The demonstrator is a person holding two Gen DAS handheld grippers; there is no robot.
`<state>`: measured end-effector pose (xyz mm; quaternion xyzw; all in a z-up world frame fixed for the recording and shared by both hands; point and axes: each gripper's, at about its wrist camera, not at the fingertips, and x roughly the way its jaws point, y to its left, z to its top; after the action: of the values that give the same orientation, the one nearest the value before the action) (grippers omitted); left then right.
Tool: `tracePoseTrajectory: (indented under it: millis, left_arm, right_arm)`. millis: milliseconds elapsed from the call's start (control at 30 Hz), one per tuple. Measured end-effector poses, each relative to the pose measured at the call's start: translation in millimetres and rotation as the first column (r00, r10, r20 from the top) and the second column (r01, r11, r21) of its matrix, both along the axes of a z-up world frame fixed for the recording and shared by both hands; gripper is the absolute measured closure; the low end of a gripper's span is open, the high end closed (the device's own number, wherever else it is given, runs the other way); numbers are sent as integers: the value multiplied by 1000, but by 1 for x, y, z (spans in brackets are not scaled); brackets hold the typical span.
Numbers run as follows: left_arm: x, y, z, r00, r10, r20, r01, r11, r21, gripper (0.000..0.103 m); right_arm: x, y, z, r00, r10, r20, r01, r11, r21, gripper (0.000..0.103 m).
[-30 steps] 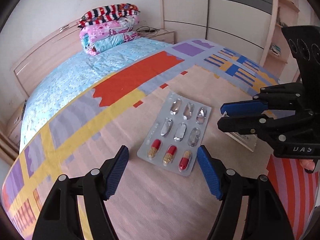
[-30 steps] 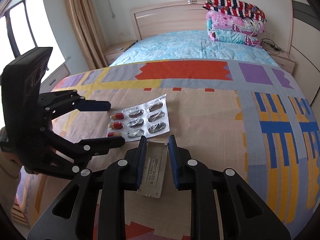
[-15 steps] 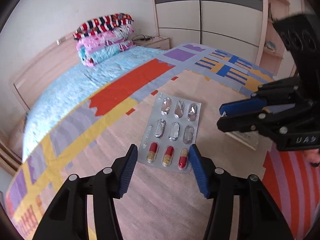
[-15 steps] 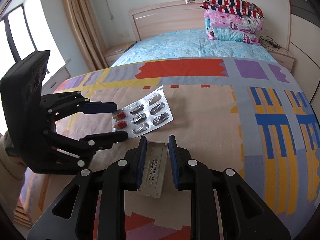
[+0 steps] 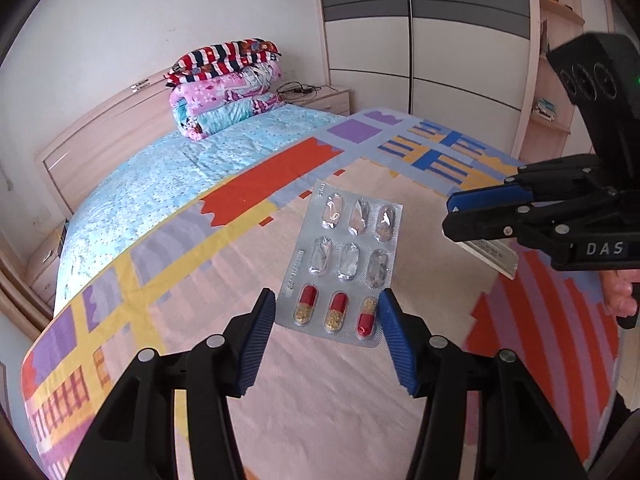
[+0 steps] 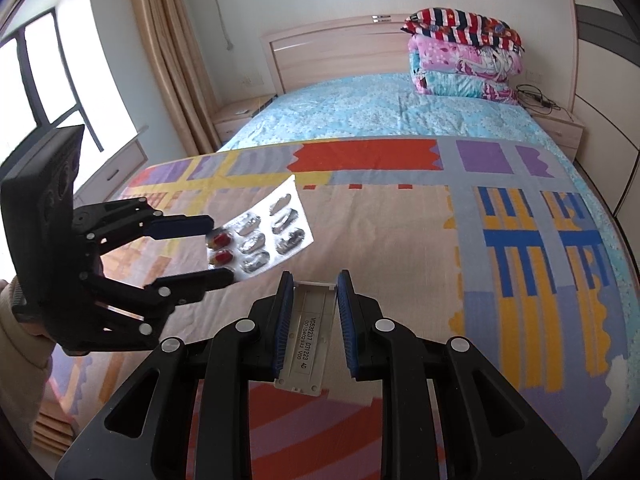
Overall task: Collect trash
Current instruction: 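Carry the pill blister and white strip over the trash bin with both grippers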
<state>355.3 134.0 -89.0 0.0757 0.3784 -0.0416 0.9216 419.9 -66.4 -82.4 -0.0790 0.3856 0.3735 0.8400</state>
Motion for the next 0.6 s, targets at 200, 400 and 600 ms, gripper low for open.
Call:
tracePoseTrajectory:
  millis: [200, 400, 600]
  left_arm:
    - [-34, -12, 19, 999, 18, 37, -18, 1000, 9, 51]
    - [-69, -26, 35, 997, 46, 68, -47, 999, 8, 51]
    - [-103, -42, 46, 994, 69, 87, -67, 998, -19, 51]
  right_arm:
    - [-23, -10, 11, 1000, 11, 22, -11, 1000, 1, 80]
    - [-50, -23, 22, 999, 27, 44, -28, 1000, 4, 80]
    - [-78, -36, 31, 997, 52, 63, -52, 999, 1, 80]
